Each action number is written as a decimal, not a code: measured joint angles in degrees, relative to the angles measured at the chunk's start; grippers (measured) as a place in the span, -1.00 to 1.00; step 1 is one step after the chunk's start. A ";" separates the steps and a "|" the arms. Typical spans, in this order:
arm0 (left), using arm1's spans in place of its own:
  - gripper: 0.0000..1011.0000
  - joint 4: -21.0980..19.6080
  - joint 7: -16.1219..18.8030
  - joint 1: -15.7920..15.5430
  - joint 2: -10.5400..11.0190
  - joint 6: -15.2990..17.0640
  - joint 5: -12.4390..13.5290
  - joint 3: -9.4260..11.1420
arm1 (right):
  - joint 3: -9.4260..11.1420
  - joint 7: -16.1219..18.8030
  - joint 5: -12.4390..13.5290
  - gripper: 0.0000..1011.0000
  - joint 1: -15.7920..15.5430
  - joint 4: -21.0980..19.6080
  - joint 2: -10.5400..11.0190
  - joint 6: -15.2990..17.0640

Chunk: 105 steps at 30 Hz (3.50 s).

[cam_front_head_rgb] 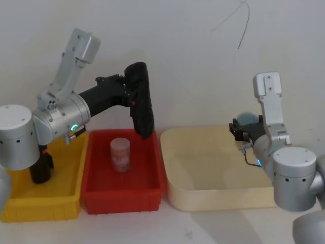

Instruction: Pick up the garbage bag with the one hand and transfer it to the other hand.

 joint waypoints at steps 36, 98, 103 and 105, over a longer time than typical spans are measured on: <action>-0.32 3.27 -1.00 -1.85 -0.71 -0.19 0.24 1.57 | -0.67 10.25 3.31 0.98 -3.52 -5.51 2.08 -1.78; -0.32 3.42 -1.03 -1.94 -0.75 -0.18 0.23 1.64 | -14.87 24.79 5.88 0.98 0.39 0.14 1.24 -13.26; -0.32 3.42 -1.03 -1.94 -0.75 -0.18 0.23 1.64 | -15.02 20.93 3.70 0.98 0.66 1.06 0.12 -13.54; -0.32 3.42 -1.03 -1.94 -0.75 -0.18 0.23 1.64 | -15.06 19.77 3.02 0.98 0.78 1.36 -0.20 -13.67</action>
